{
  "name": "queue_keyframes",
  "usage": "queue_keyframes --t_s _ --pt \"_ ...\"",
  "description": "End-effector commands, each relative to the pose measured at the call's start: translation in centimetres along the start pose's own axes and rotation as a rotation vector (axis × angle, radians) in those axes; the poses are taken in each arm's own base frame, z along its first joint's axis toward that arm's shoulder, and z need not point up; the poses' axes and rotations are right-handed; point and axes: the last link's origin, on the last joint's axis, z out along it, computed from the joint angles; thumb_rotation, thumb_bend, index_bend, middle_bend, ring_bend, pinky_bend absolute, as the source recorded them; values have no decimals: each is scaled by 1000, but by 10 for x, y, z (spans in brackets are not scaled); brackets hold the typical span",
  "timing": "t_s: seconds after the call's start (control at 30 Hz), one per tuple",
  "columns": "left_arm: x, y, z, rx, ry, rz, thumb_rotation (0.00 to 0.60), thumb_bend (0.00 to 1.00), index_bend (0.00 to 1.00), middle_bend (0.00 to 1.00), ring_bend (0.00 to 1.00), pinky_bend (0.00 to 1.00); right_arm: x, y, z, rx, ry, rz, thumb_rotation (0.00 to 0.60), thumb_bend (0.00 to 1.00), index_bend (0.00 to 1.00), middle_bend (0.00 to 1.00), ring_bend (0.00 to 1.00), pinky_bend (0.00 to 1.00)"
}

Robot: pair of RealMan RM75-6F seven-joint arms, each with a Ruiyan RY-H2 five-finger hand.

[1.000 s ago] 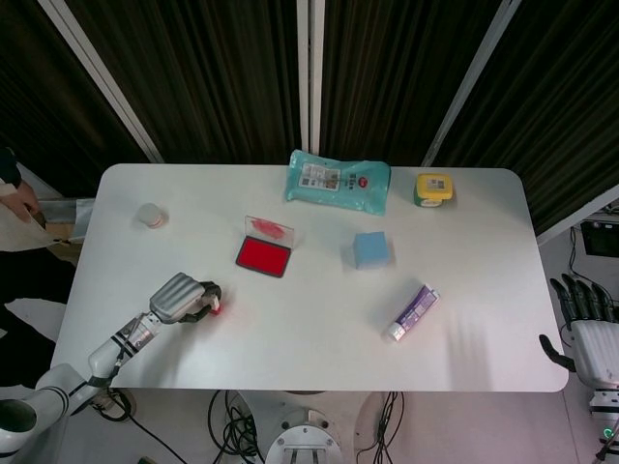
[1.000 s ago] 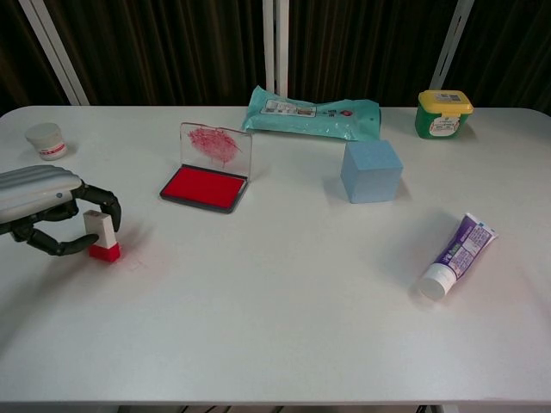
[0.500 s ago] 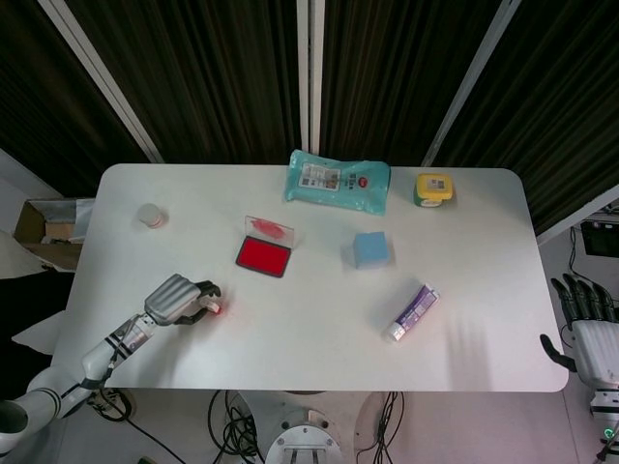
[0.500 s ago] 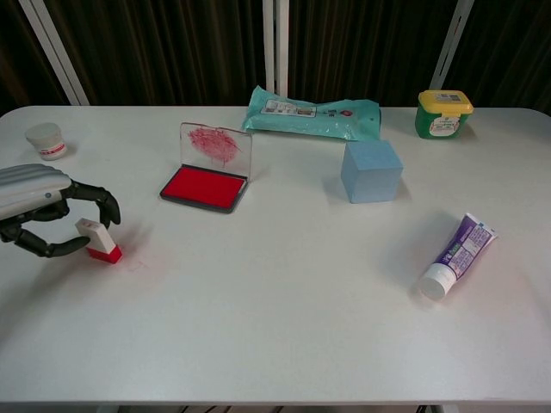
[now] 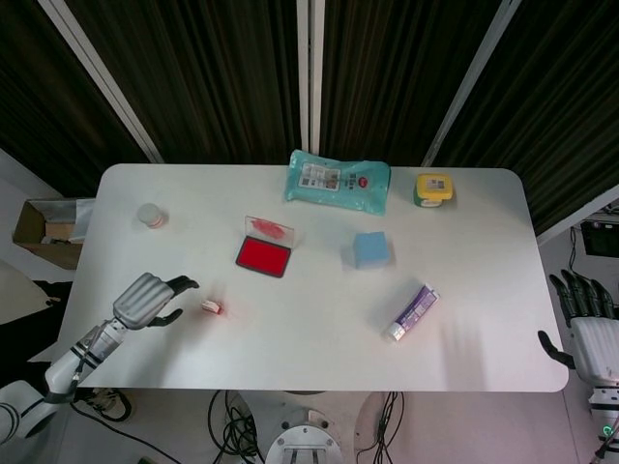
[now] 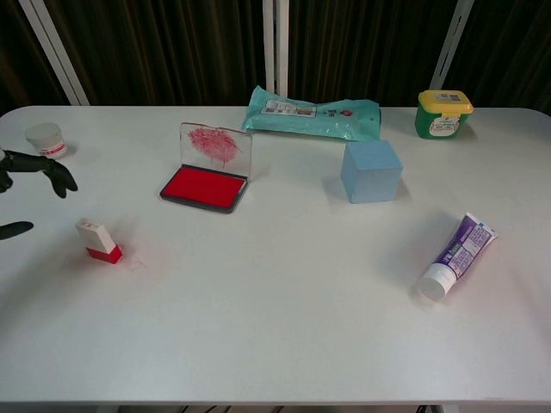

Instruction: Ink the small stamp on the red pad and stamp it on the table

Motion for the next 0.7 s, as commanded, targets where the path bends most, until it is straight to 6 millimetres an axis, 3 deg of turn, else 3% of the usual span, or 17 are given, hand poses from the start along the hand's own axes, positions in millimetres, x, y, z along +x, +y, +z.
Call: queue_keyframes --t_s 0.03,0.07,0.1,0.13,0.2,0.27,0.43,0.7 --pt "38 -24 -51 218 104 24 600 325 263 296 602 775 1 -1 -1 7 1 -3 600 217 0 0 0 0" --pt "43 -25 -60 246 118 15 600 324 257 284 493 670 1 -1 -2 7 0 -3 600 217 0 0 0 0" --pt "48 -27 -71 274 135 4 544 320 240 255 381 529 1 -1 -2 7 0 -3 600 218 0 0 0 0" --pt "54 -28 -84 301 154 -12 491 314 229 237 337 468 0 -1 -3 7 1 0 600 218 0 0 0 0" --pt "60 -27 -104 342 193 -41 142 281 171 150 180 280 -1 -1 -6 10 5 5 600 217 0 0 0 0" --pt "62 -25 -119 363 228 -56 2 247 144 109 122 222 -4 -1 -9 14 5 7 600 217 0 0 0 0" --pt "68 -23 -145 402 276 -29 0 191 120 93 109 209 -9 0 -15 12 2 10 600 213 0 0 0 0" --pt "78 -28 -154 433 298 -19 0 188 118 91 109 209 -14 -3 -16 19 -6 9 600 213 0 0 0 0"
